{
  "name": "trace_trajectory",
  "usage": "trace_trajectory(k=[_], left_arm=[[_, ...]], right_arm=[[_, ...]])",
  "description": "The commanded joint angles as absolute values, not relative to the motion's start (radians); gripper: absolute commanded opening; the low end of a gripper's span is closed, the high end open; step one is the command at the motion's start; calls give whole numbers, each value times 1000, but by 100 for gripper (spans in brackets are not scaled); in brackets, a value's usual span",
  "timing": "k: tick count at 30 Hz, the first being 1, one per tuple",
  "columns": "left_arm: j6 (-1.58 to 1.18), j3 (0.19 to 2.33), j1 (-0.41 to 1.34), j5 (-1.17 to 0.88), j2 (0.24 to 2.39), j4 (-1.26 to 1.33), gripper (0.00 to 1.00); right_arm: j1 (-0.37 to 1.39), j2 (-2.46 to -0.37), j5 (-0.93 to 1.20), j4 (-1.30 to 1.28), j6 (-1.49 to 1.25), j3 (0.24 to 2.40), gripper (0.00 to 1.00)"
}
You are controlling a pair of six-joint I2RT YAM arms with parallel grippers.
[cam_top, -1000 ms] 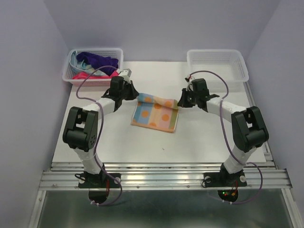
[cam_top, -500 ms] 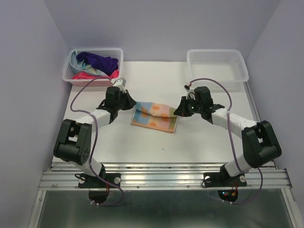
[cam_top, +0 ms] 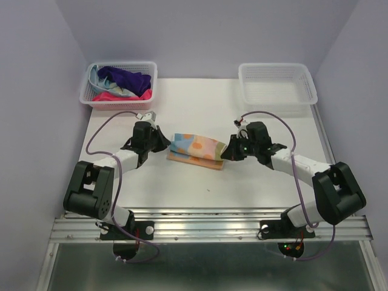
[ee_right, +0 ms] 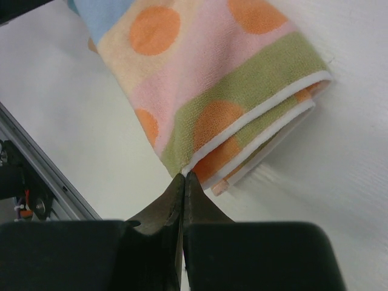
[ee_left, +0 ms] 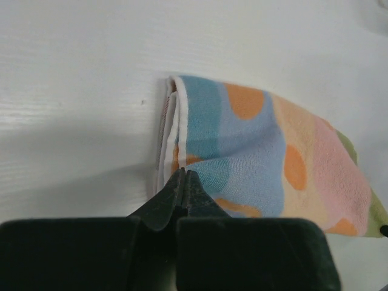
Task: Fold and stack the towels
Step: Fold the towel
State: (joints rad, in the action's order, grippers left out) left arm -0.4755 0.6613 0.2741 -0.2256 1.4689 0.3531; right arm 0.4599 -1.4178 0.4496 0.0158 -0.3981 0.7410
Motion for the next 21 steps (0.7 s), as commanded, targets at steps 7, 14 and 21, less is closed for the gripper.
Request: trace_trajectory(k=[7,14,21], left_arm=[[-523,566,288,-192,1382,359,0],[-529,565,288,-170,1378,338,0],[-551,566,290,-163,1399,279,0]], right_arm=[[474,-1373,426,106,-451,658,1],[482,-1365,440,129,-474,621,1],[483,-1391,430,159,-508,571,7]])
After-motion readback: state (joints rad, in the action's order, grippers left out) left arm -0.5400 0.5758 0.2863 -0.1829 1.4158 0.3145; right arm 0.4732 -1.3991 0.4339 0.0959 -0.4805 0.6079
